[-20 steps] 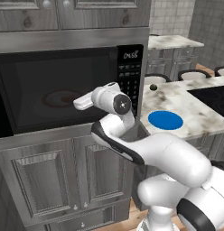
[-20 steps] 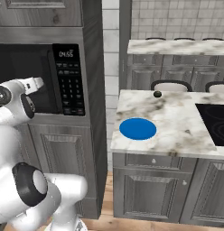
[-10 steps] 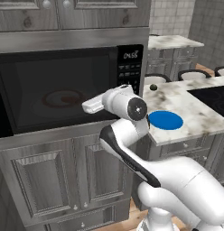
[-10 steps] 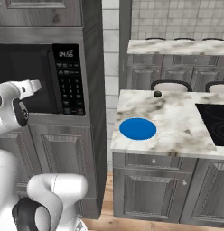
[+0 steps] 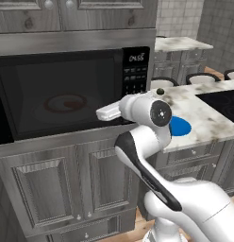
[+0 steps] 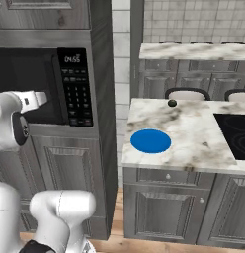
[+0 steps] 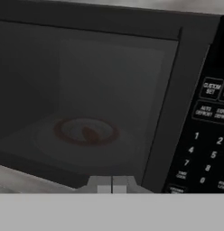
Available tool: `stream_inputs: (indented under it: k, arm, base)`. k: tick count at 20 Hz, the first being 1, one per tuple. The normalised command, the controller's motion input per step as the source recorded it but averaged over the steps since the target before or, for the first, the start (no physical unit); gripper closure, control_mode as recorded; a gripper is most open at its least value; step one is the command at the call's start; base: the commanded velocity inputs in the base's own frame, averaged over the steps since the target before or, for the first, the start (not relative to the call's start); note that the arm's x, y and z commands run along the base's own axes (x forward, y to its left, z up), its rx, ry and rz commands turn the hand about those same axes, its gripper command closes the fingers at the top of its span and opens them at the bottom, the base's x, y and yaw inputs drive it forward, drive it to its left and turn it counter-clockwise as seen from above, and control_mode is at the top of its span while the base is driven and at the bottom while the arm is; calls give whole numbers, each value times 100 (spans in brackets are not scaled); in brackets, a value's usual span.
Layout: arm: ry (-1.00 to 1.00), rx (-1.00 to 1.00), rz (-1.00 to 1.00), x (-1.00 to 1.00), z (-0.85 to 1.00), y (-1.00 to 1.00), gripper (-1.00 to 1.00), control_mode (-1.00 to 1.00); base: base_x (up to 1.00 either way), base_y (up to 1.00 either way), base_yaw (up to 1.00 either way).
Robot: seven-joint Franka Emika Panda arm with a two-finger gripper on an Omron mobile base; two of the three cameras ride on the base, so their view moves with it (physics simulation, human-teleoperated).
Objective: Pick the carrot from the counter and place it in the microwave. Then turn on the microwave.
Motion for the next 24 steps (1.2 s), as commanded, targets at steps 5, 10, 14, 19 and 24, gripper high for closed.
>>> stream_inputs:
  k: [5, 10, 14, 19, 24]
  arm:
    - [0, 3, 0, -26, 0, -17, 100, -100]
    - [0, 5, 0, -20, 0, -17, 100, -100]
    - [0, 9, 0, -12, 0, -19, 100, -100]
    - [2, 12, -2, -3, 0, -24, 100, -100]
    - [2, 15, 0, -3, 0, -21, 100, -100]
  base:
    - [0, 0, 0]
    - [0, 0, 0]
    - [0, 0, 0]
    - [0, 0, 0]
    - [0, 0, 0]
